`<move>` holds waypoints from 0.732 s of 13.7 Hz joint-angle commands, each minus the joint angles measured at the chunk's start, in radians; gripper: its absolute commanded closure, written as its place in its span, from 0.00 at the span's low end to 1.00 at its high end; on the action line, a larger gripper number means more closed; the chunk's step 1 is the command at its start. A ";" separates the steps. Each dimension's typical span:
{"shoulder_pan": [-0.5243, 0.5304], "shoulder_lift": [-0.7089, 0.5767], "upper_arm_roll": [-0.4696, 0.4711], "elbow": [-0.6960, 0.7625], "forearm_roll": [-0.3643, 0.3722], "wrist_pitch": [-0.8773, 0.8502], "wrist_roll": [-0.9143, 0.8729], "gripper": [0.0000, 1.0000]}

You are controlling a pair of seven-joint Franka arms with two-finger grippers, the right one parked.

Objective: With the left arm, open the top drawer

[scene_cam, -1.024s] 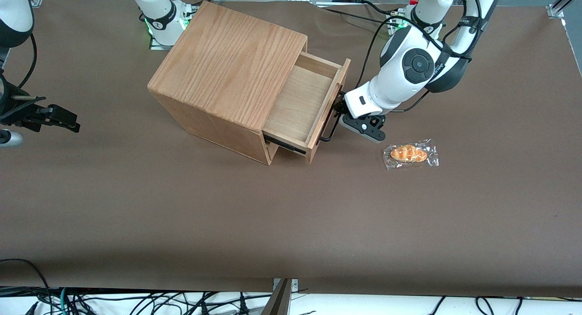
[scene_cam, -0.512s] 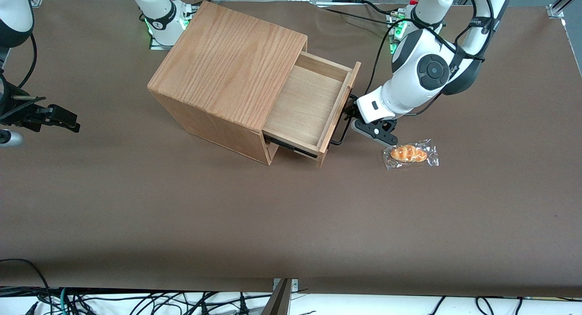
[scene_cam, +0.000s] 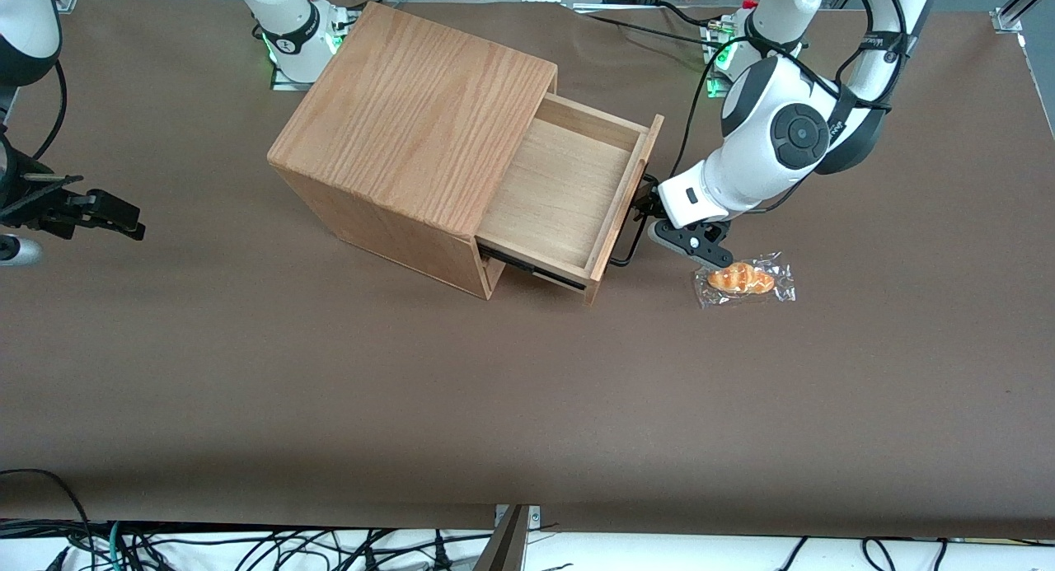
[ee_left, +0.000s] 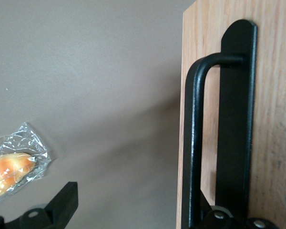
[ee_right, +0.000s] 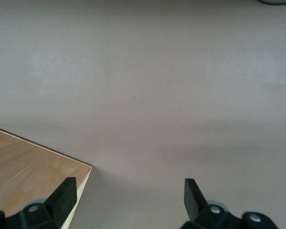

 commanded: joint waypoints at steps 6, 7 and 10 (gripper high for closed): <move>0.007 -0.045 0.037 0.065 -0.092 -0.187 0.015 0.00; 0.007 -0.049 0.039 0.074 -0.094 -0.207 0.015 0.00; 0.007 -0.089 0.064 0.137 -0.083 -0.302 0.009 0.00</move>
